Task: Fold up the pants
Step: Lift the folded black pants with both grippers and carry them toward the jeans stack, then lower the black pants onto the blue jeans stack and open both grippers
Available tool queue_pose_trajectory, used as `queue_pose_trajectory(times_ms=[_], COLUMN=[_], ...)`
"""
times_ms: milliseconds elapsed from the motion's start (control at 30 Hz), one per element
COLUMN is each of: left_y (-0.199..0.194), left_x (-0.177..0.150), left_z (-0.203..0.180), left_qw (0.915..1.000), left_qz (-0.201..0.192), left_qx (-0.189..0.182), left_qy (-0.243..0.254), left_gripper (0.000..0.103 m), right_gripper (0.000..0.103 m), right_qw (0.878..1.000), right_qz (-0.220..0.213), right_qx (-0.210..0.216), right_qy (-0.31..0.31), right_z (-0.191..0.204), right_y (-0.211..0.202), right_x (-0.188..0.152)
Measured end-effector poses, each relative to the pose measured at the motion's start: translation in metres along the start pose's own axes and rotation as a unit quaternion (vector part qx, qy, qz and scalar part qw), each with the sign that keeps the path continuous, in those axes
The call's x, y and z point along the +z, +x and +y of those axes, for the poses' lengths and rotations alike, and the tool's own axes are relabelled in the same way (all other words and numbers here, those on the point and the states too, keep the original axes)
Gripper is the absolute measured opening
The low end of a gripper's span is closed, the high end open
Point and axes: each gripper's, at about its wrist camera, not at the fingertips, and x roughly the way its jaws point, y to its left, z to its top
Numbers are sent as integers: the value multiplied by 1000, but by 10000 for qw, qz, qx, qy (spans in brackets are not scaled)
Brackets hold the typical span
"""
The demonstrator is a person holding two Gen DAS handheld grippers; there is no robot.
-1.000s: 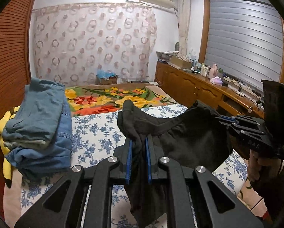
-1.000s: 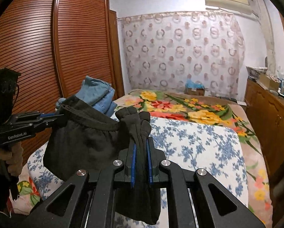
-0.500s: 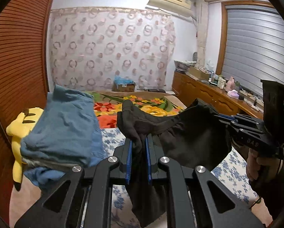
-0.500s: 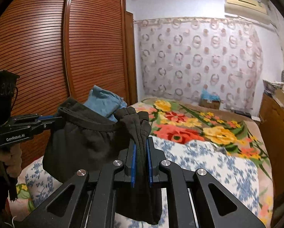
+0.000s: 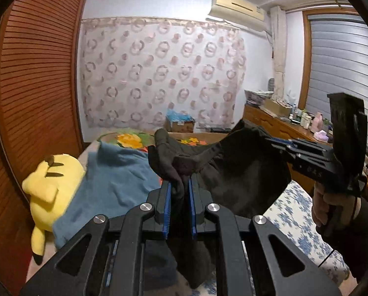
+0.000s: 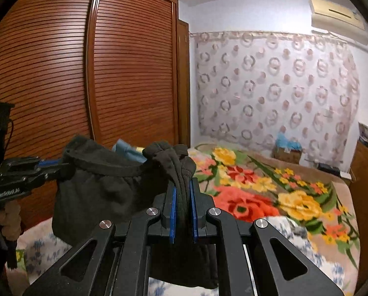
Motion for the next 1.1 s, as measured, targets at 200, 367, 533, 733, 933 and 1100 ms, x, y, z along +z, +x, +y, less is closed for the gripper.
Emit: queue_pose_trajectory(times_ms=[200, 367, 533, 733, 933, 1100], left_y=[-1, -5, -9, -5, -5, -7], left_x=[3, -5, -17, -35, -45, -51], left_z=[18, 34, 51, 60, 71, 72], left_qw=[9996, 9982, 9955, 9926, 9901, 9885], left_qz=[-137, -169, -153, 51, 198, 268], left_qx=[221, 412, 610, 853, 948, 1037], left_qy=[-143, -392, -715, -860, -1012, -1071], left_gripper=[13, 14, 14, 14, 14, 17], right_gripper=[10, 10, 10, 10, 10, 16], right_qw=[9996, 9982, 9952, 9896, 9867, 9865], right_qz=[-150, -151, -110, 129, 308, 397], right_qx=[216, 462, 816, 1278, 1486, 1505], right_qy=[-137, -355, -533, -641, -585, -517], right_z=[-3, -1, 3, 9, 5, 0], right_y=[39, 80, 123, 173, 204, 218], right_x=[15, 23, 29, 27, 19, 28])
